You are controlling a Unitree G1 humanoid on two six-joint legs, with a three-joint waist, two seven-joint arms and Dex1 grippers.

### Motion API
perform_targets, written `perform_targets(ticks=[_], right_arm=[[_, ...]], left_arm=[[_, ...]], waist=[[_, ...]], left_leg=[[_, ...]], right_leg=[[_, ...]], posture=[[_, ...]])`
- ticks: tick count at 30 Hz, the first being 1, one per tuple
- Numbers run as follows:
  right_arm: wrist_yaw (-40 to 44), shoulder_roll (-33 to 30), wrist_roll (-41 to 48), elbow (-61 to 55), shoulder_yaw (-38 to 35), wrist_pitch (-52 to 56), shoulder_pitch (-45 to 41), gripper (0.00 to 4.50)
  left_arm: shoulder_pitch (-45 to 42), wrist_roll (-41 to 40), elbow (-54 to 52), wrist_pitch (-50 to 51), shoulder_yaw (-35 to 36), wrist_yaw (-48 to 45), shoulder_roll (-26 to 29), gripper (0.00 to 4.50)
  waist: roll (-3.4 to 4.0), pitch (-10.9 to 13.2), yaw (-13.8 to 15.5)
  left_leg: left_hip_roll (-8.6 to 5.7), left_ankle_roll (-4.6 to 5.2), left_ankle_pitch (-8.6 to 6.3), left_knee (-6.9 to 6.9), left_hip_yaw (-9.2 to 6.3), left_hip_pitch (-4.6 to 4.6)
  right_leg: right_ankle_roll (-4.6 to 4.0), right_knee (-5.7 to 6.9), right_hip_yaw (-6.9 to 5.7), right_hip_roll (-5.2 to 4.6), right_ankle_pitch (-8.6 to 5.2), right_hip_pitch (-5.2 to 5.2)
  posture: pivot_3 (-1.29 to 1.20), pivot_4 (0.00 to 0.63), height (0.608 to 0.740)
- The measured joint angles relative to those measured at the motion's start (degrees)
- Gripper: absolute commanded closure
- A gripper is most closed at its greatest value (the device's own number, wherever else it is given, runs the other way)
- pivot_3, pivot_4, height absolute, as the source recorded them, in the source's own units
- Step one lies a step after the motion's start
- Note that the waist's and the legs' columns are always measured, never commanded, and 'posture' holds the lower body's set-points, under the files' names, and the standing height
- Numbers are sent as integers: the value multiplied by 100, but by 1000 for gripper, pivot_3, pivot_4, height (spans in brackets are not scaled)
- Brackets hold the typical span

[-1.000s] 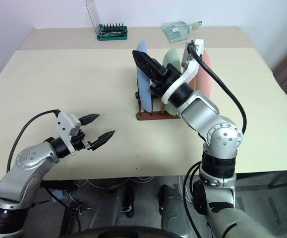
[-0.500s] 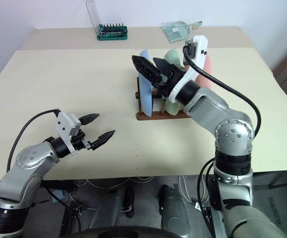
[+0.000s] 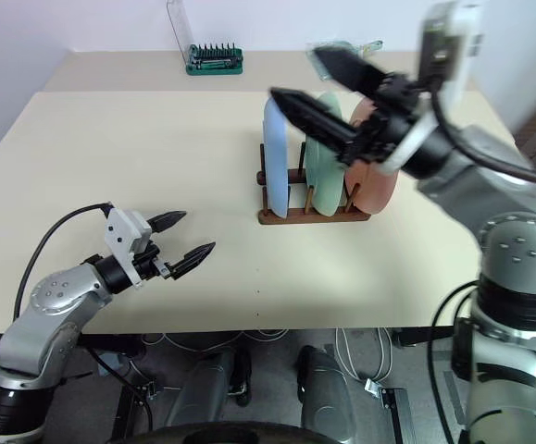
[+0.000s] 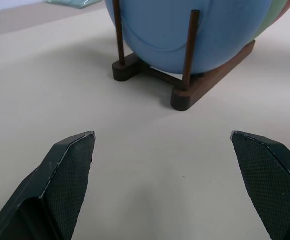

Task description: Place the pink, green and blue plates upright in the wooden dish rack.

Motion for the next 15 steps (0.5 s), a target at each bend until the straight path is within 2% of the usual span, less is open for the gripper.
perform_targets(ticks=[4, 6, 10, 15], right_arm=[[1164, -569, -365, 603, -1142, -273, 1406, 22], [1610, -697, -715, 795, -1403, -472, 2092, 22], [2060, -739, -1634, 1130, -1418, -908, 3177, 22], [2138, -507, -2497, 1526, -839, -1498, 3387, 22]], left_arm=[[55, 13, 202, -117, 225, -6, 53, 0], [77, 14, 291, -173, 250, -48, 56, 0], [104, 69, 440, -230, 231, -110, 56, 0], [153, 200, 545, -338, 143, -133, 55, 0]], waist=[[1, -1, -10], [1, -1, -14], [19, -8, -44], [26, -14, -53]], left_leg=[[-1, 4, -3, -2, 1, 13], [1, 3, -4, -2, 0, 25], [10, -14, -14, -2, 3, 39], [42, -16, -15, -3, 4, 37]], right_leg=[[1, -6, -2, -3, 0, 16], [1, -7, -2, -2, -2, 25], [11, -25, -7, -5, -3, 37], [-5, -66, -36, 8, 17, 48]], posture=[[0, 150, 740], [0, 150, 740], [0, 150, 740], [0, 150, 740]])
